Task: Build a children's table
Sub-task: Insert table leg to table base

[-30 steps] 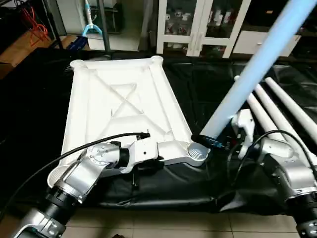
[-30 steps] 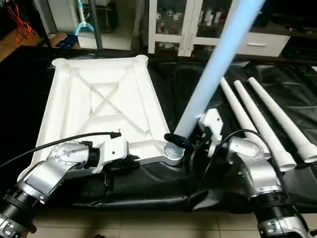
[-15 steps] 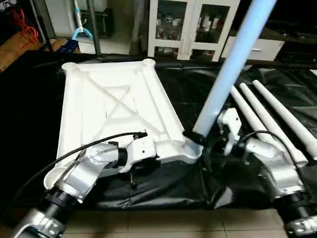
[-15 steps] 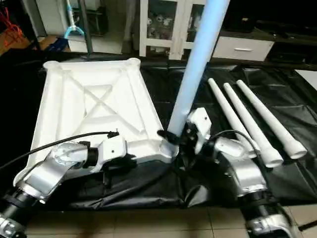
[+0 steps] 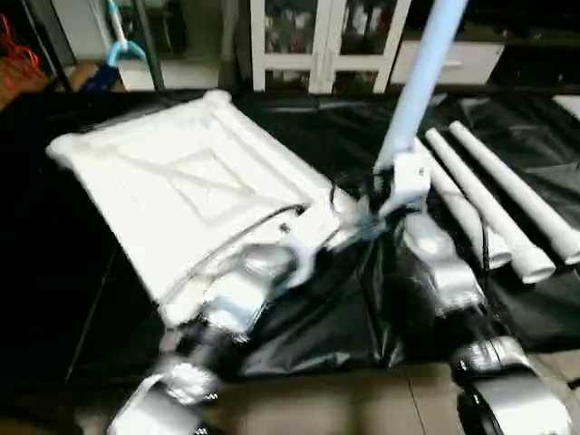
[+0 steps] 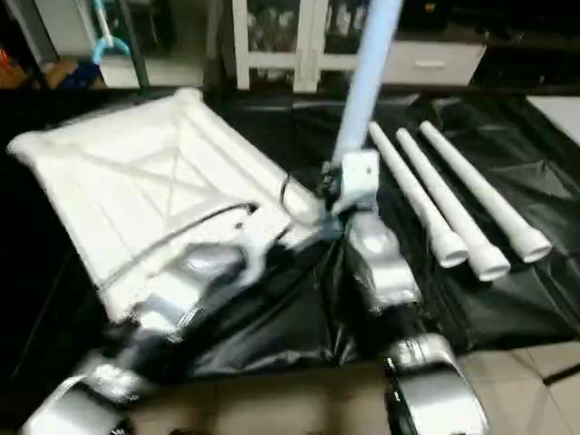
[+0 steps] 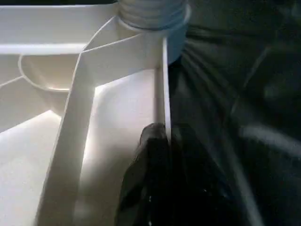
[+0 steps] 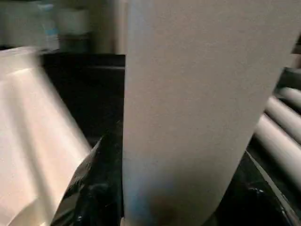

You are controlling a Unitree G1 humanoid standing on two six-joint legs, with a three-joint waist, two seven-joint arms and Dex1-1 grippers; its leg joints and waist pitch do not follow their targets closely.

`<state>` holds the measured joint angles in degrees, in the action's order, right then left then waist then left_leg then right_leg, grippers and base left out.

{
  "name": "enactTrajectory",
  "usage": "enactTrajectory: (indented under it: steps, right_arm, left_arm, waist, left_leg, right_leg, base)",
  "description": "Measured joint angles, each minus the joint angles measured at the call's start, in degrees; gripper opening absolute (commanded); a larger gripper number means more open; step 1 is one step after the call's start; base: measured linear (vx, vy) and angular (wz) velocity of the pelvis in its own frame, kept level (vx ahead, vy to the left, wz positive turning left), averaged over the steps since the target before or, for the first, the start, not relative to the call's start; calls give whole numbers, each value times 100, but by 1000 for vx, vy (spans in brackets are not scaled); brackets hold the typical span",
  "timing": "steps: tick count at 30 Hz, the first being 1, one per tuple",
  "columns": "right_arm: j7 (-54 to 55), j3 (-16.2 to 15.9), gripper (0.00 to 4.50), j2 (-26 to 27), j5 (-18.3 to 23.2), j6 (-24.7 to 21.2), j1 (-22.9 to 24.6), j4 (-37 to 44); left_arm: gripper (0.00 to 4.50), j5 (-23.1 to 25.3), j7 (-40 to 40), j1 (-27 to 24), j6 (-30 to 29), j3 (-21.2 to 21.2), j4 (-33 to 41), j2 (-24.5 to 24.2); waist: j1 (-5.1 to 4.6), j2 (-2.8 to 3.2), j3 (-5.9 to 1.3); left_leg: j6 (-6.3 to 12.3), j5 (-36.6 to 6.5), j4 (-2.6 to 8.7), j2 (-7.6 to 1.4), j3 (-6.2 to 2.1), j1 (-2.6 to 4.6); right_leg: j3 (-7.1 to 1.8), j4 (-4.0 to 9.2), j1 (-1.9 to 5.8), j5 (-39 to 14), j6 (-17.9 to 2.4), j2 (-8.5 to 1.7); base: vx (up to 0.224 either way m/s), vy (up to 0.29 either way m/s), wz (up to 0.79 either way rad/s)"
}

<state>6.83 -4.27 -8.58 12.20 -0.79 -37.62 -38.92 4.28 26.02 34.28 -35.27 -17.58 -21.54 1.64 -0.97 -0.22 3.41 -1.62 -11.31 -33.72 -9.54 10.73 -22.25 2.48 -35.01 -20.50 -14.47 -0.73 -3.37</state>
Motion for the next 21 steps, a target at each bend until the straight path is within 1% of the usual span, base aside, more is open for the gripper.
enactTrajectory:
  steps: [1,3,6,9,12,14,19,20,21]
  right_arm:
    - [233,24,185,70,-47,69,-116,-162]
    - [553,44,185,144,-106,175,-273,-354]
    - [700,43,185,213,-184,289,-363,-513]
    - [773,43,185,296,-281,448,-478,-749]
    - [764,68,185,335,-274,718,-531,-977]
    - [666,144,185,358,-253,858,-549,-1087]
    - [492,195,185,360,-250,985,-566,-1146]
    - [439,212,220,359,-250,1000,-570,-1157]
    - [409,221,220,359,-250,1011,-576,-1173]
  left_arm:
    - [0,-32,-117,60,-67,77,-61,106]
    - [0,-81,-232,162,-144,102,-102,174]
    - [0,-87,-273,184,-160,108,-104,172]
    - [0,-81,-295,184,-172,157,-104,149]
    - [0,-121,-332,183,-187,162,-104,123]
    - [0,-168,-333,183,-188,163,-103,85]
    - [0,-223,-332,183,-194,176,-103,60]
    - [0,-223,-332,183,-194,176,-103,55]
    - [0,-223,-332,183,-194,176,-103,52]
  waist:
    - [-3,6,-2]
    - [-4,13,1]
    - [-5,19,6]
    - [-13,29,16]
    - [-13,31,18]
    - [-10,31,19]
    - [-6,31,18]
    - [-4,31,18]
    - [-4,31,18]
  left_leg:
    - [11,10,1,-3,1,-9]
    - [43,29,6,-8,6,-41]
    - [52,29,4,-13,12,-47]
    - [68,38,1,-22,42,-46]
    - [49,29,-1,-28,60,-45]
    - [49,30,-5,-30,64,-45]
    - [80,47,-11,-30,68,-46]
    - [81,48,-11,-30,69,-46]
    - [83,49,-11,-31,69,-46]
  right_leg:
    - [0,-3,-14,7,12,2]
    - [-1,-2,-50,14,25,6]
    - [0,0,-56,18,32,8]
    - [-10,1,-60,23,39,7]
    - [-16,-1,-64,24,40,6]
    - [-17,-4,-64,25,43,6]
    - [-21,-4,-64,29,47,5]
    - [-21,-6,-64,29,47,5]
    - [-20,-7,-64,29,47,5]
  base:
    - [0,0,0]
    - [0,0,0]
    - [0,0,0]
    - [0,0,0]
    - [0,0,0]
    - [0,0,0]
    - [0,0,0]
    - [0,0,0]
    - [0,0,0]
